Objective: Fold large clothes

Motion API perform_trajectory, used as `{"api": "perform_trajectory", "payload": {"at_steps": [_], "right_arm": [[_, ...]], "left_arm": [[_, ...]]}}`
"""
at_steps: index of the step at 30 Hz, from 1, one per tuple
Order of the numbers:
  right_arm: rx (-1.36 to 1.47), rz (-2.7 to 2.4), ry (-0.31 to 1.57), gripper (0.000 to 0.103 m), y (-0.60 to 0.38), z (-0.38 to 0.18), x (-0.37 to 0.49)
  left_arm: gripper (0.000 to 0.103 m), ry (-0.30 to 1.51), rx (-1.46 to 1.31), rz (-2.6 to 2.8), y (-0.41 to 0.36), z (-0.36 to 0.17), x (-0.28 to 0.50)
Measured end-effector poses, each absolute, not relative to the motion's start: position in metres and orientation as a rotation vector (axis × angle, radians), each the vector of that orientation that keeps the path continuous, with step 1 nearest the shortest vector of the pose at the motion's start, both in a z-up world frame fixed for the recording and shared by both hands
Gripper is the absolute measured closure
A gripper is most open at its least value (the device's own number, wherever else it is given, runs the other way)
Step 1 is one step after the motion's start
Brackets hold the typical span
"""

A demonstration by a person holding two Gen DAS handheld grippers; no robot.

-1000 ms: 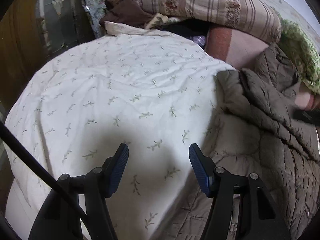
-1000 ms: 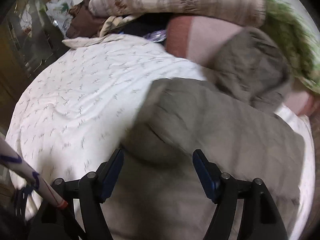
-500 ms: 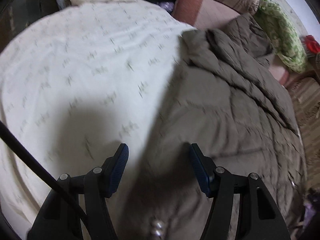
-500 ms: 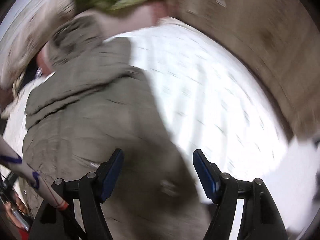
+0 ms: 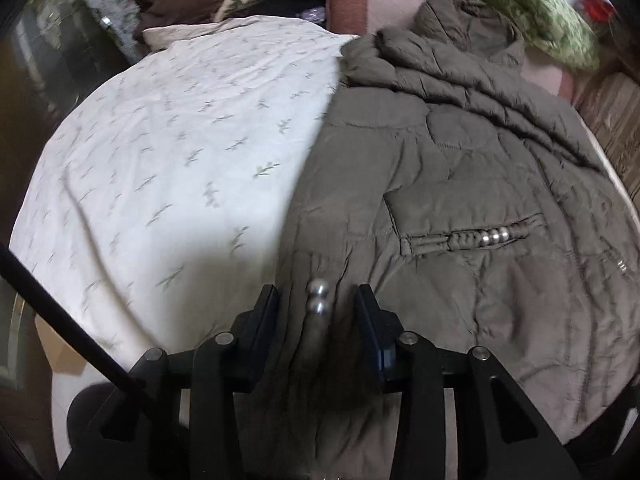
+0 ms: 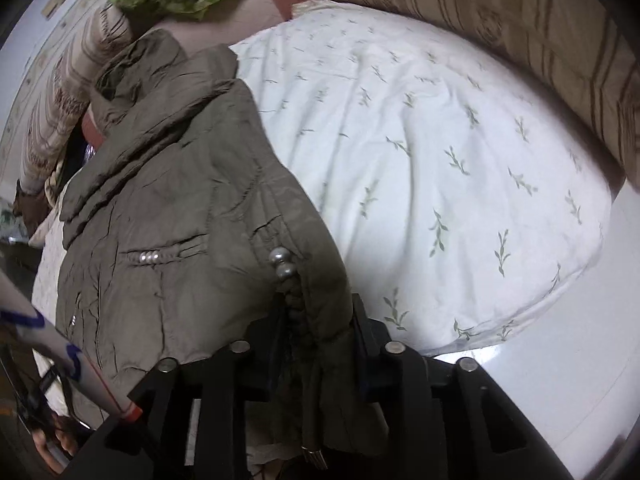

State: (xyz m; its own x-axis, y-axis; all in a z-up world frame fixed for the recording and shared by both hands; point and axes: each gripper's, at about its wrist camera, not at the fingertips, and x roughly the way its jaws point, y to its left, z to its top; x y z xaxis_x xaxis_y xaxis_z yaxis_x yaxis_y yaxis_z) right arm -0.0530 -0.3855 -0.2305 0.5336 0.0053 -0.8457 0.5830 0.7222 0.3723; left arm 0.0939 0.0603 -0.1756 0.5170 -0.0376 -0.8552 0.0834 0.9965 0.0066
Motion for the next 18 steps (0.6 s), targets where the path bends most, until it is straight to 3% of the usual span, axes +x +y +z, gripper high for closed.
{"api": "perform_trajectory", "payload": {"at_steps": [2, 11, 18], "right_arm": [[0.724, -0.381, 0.919, 0.050, -0.385, -0.222, -0.071], [0.765, -0.272, 0.673, 0.044, -0.370, -0.129, -0.133], [0.581, -0.107, 0.488, 0.025, -0.324, -0.010, -0.129]], "left_arm": [[0.064, 0.997, 0.027, -0.077, 0.070, -0.157, 0.085], [0.047, 0.749, 0.034, -0.058, 0.078, -0.038, 0.029], [0.015, 0.388, 0.068, 0.055, 0.069, 0.060, 0.001]]}}
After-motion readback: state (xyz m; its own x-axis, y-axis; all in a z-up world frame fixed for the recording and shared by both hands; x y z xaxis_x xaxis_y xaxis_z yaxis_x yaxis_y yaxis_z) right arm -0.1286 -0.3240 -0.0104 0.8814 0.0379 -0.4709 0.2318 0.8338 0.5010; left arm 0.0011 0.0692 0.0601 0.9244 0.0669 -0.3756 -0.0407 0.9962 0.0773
